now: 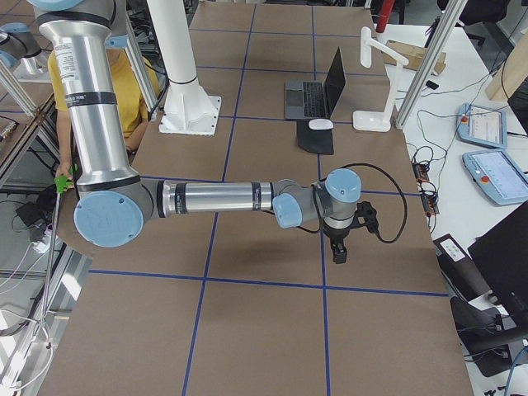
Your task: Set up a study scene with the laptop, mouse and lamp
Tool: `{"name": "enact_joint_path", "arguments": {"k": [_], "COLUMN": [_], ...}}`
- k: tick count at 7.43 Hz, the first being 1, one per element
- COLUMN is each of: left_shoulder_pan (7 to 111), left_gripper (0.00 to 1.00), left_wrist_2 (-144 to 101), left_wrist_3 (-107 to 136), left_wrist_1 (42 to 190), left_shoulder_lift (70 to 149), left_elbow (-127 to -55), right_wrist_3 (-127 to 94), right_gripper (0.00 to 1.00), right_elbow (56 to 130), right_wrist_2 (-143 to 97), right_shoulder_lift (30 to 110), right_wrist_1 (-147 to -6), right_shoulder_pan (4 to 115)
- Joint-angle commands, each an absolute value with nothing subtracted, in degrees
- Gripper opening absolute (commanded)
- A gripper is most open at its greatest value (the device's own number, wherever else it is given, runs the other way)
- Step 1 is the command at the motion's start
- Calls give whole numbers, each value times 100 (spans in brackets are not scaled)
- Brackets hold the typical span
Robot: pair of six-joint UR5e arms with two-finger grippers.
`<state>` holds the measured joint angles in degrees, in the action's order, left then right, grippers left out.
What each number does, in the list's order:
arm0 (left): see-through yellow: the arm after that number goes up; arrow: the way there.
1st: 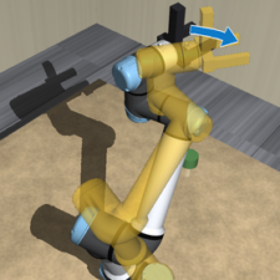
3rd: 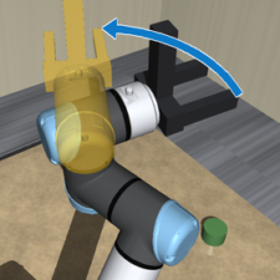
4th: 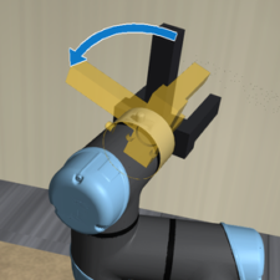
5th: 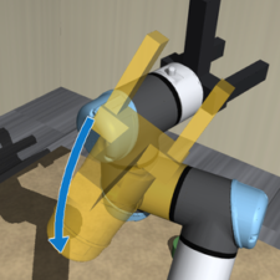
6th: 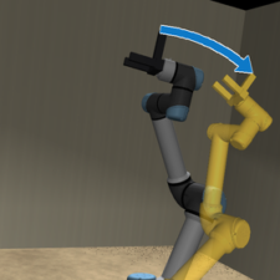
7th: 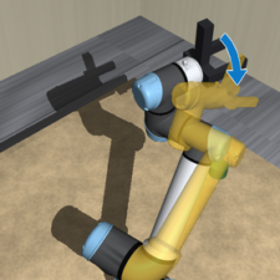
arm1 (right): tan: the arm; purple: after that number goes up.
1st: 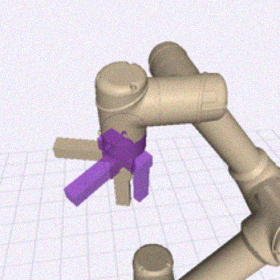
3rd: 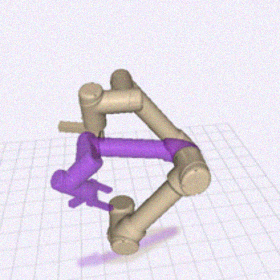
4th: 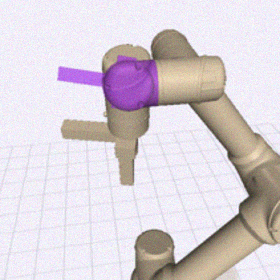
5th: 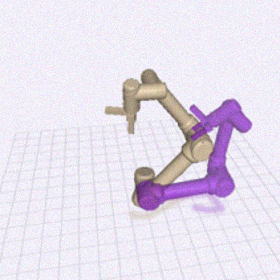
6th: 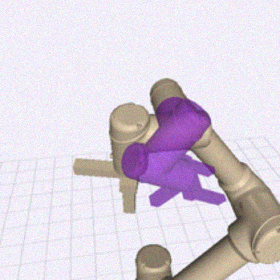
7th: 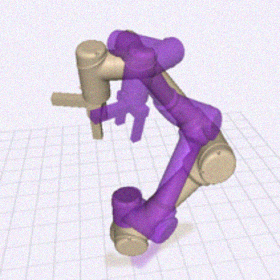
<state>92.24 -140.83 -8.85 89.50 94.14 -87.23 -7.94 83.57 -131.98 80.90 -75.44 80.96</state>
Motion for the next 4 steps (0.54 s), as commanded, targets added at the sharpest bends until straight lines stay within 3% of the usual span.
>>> {"name": "enact_joint_path", "arguments": {"k": [1,4], "left_shoulder_pan": [9255,9263], "left_gripper": [100,100], "left_wrist_2": [-14020,-13974], "left_wrist_3": [-888,-905], "left_wrist_1": [8833,8850], "left_shoulder_lift": [9536,9597], "left_elbow": [-8789,-8833], "right_wrist_3": [-791,-713], "right_gripper": [100,100], "right_elbow": [8367,8674], "right_wrist_2": [-13447,-13571], "right_shoulder_lift": [8095,8182], "right_wrist_1": [-7576,-8646], "right_shoulder_pan": [8217,8875]}}
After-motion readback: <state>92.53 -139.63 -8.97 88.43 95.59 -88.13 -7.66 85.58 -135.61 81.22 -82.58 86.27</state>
